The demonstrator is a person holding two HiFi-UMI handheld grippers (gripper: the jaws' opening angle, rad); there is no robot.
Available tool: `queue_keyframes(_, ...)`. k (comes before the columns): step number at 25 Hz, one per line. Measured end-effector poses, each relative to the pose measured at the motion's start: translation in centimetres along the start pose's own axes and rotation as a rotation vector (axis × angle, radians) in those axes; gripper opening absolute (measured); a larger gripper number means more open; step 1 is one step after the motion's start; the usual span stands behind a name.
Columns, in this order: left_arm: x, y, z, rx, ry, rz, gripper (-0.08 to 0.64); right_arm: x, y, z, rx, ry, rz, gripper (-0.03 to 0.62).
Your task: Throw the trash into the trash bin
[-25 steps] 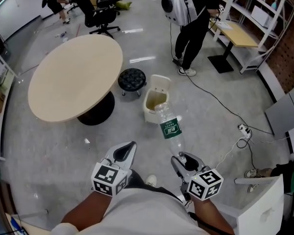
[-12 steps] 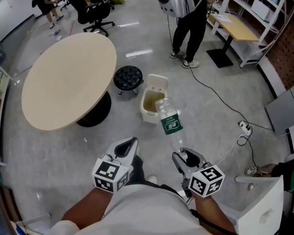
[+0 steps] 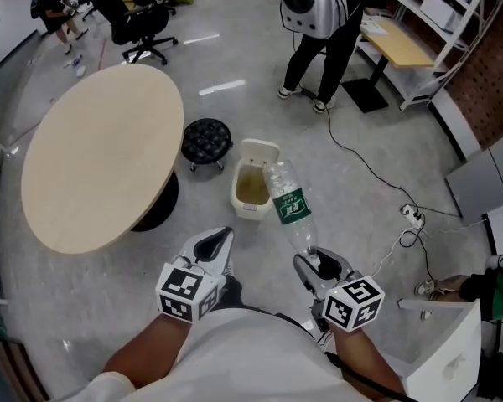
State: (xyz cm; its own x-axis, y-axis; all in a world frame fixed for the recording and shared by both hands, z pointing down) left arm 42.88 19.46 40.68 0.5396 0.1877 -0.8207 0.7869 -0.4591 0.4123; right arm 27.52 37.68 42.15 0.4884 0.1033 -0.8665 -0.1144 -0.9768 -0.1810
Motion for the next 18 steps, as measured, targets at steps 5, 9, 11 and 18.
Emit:
queue_keyframes(5, 3.6, 3.0, -1.9, -0.021, -0.001, -0.011, 0.006, 2.9, -1.0, -3.1, -0.031, 0.005, 0.002, 0.153)
queue_keyframes(9, 4.0, 4.8, -3.2, -0.029, 0.001, -0.014, 0.006, 3.1, -1.9, -4.6, -0.050, 0.008, -0.001, 0.153)
queue_keyframes(11, 4.9, 6.2, -4.3, -0.032, 0.005, -0.012, 0.006, 3.8, -2.6, -6.0, -0.061, 0.013, -0.007, 0.153)
queue_keyframes(18, 7.0, 11.5, -6.8, -0.032, 0.042, 0.002, 0.006, 5.9, -4.0, -10.8, -0.099, 0.040, -0.038, 0.153)
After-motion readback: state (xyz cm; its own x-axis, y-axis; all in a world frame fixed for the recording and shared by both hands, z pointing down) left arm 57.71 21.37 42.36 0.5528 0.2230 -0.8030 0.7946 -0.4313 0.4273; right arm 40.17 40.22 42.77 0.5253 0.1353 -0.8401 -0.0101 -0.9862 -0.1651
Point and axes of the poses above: the fingertips, and each gripper's own axes: z backward along the fingers, y to its left, x out of its top, the point moved 7 cm from there along z, backward along the fingers, and after that the axes turned 14 degrees about z, right-handed, at the moved point
